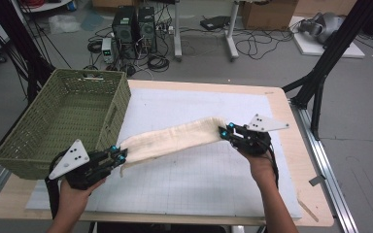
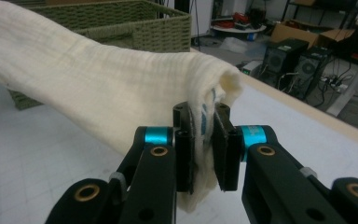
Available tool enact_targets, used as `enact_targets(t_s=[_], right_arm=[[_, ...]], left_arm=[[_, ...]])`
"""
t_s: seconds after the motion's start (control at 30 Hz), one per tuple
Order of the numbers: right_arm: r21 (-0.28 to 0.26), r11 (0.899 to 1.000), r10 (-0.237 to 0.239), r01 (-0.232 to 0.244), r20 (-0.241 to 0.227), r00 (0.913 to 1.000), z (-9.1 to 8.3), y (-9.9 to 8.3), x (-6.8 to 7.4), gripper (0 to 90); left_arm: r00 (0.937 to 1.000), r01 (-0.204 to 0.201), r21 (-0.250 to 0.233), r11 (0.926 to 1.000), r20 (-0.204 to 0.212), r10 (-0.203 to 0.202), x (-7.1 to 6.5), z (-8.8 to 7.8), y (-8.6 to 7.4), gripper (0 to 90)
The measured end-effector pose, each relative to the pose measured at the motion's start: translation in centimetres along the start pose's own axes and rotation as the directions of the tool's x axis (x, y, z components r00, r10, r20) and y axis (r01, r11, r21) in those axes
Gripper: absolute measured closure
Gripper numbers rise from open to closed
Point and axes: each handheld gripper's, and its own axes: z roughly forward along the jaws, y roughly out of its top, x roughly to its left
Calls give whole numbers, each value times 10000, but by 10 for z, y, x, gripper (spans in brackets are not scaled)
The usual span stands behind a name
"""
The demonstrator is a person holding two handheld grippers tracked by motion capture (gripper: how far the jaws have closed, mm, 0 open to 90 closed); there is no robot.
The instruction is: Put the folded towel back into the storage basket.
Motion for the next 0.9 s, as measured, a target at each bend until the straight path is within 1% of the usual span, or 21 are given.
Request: enact_targets(t_s=[0.03,0.1,0.27,0.5,0.6,0.77,0.8,0.83,0.87,0.9], right_arm=[[2,9999,-113,113,-1,9999,6,10,-2,805],[35,9999,-106,106,-11,9999,8,13,-2,805],[-10,9992,-391,391,15,9992,23,35,-5,805],[-120,9991,-404,403,-92,9991,44,56,-8,804],[-133,9987,-496,495,-70,9987,54,66,-7,805],[-170,9980,-619,615,-194,9979,69,81,-6,805],[-167,9974,-708,704,-203,9973,73,84,-6,805],[-140,9977,-665,662,-207,9976,76,87,-5,805],[-130,9974,-713,710,-236,9972,79,90,-5,805],[-168,9969,-775,770,-284,9966,88,97,-3,805]], left_arm=[[10000,-8,-46,10000,-55,7,1,-1,1,831],[9999,-17,-112,9999,-135,16,2,-4,3,830],[9992,-75,-249,9997,-383,65,6,-11,6,831],[9973,-69,-343,9994,-730,44,10,-22,11,831],[9961,-97,-396,9992,-876,62,11,-26,12,831],[9938,-116,-536,9985,-1108,55,16,-35,15,831],[9933,-86,-580,9983,-1158,18,17,-37,15,831],[9927,-95,-580,9983,-1204,25,18,-39,16,831],[9918,-87,-622,9980,-1278,7,19,-41,16,831],[9909,-60,-661,9978,-1342,-29,20,-43,17,832]])
